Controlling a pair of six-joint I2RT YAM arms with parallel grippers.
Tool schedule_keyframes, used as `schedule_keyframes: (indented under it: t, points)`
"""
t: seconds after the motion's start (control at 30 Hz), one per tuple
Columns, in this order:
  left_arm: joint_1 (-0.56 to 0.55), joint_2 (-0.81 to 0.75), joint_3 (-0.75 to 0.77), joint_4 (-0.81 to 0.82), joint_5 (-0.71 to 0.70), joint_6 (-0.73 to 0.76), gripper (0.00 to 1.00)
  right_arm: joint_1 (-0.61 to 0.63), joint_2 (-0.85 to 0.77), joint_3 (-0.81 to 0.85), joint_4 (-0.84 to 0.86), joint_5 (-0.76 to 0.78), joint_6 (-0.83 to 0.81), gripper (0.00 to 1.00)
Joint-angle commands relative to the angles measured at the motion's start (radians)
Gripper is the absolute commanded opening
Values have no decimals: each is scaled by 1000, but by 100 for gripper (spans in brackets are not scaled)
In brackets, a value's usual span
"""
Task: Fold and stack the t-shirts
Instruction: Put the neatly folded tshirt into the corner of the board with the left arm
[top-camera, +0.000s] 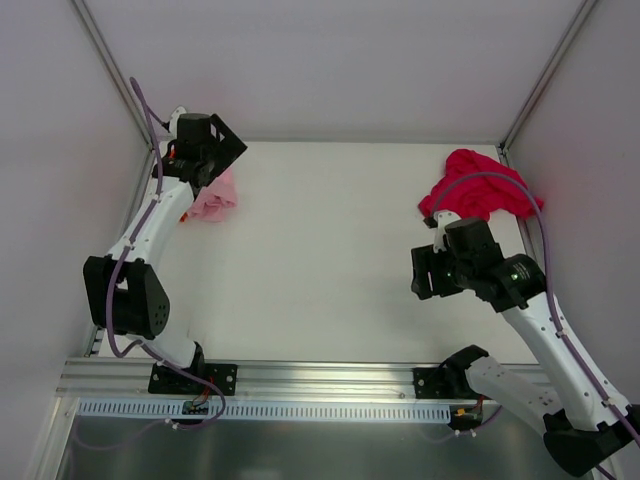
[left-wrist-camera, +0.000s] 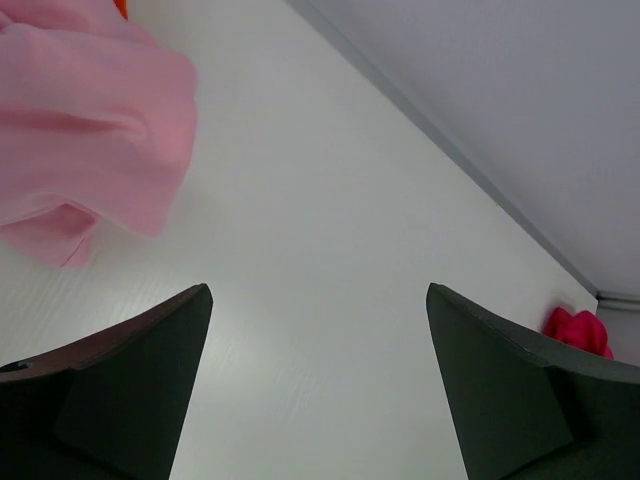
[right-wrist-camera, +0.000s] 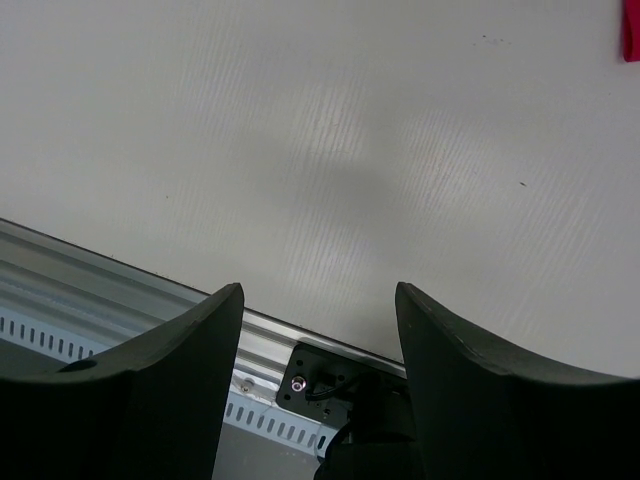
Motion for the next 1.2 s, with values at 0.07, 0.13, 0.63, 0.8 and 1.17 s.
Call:
schedule_keyframes:
  t: [0.07,0.13,0.63,0.8,1.17]
  points:
    - [15,88,50,-2,-16,78,88,4,-4,44,25,-20,-13,67]
    - [16,142,81,-6,-32,97,88,4,-9,55,11,-20,-16,67]
    - [47,349,192,-68,-103,151,85,3,-75,31,-49,-9,4,67]
    - [67,358,170,-115,-118,111,84,4,-67,34,-60,26,-11,67]
    - [87,354,-3,-109,1,-47,83,3,-41,86,-86,52,-39,67]
